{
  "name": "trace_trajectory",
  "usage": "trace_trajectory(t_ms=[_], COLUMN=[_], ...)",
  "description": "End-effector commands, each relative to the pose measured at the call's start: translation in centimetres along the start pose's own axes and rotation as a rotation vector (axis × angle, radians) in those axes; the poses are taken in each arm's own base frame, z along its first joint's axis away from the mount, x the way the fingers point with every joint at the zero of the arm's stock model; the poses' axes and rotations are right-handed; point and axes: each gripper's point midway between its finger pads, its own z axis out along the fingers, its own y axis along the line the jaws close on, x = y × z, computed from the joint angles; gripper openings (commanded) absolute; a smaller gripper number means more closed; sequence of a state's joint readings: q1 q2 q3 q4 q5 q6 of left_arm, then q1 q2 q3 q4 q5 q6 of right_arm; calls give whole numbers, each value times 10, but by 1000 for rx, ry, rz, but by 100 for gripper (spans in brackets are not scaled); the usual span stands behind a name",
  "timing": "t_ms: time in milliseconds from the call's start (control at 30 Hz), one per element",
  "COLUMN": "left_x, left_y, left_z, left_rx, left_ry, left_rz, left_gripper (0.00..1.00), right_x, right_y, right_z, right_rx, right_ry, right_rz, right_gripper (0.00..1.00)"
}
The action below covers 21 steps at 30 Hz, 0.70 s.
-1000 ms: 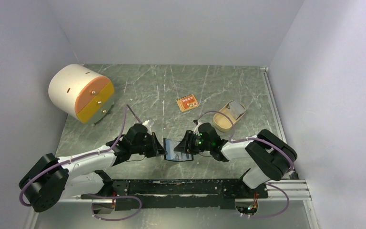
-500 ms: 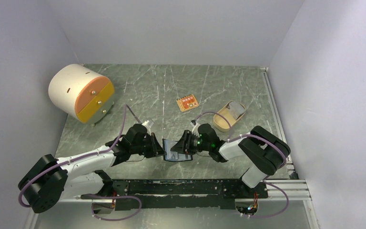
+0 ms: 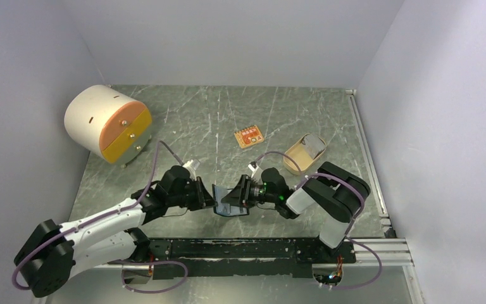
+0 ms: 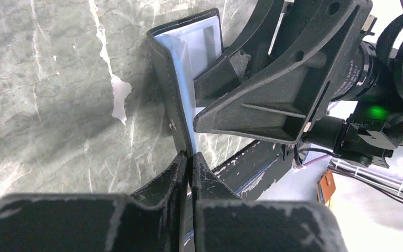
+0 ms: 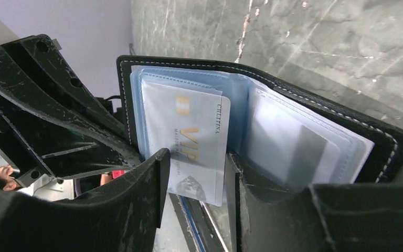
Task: Put the credit cards into the card holder
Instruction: Insert the credit card into the card holder.
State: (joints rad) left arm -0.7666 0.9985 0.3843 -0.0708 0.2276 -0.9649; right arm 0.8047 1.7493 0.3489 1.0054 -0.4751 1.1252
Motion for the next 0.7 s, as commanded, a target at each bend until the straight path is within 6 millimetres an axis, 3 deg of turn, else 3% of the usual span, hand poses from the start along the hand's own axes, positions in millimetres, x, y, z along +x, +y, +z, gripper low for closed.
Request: trace_trajectory(t_ms=[0, 67, 267, 433, 667], left_x=[-20, -19, -20, -25, -25], left_y=[-11, -2, 3, 1, 0], left_z=[-9, -7, -3, -5, -3], left_rx=[7, -37, -103, -129, -149], left_ry=[-85, -81, -46, -47, -11], left_rz=[8, 8, 39, 57, 81], left_gripper=[9, 9, 9, 9, 9], right_x=[8, 8, 5, 4, -6], right_y=[4, -5, -8, -4, 12], right_z=[2, 0, -5, -10, -17], right_rx=[24, 86, 153, 149, 109], right_ry=[43, 45, 49, 42, -23], right_rz=[-26, -35, -83, -81, -121], right_gripper=[48, 49, 54, 57, 53])
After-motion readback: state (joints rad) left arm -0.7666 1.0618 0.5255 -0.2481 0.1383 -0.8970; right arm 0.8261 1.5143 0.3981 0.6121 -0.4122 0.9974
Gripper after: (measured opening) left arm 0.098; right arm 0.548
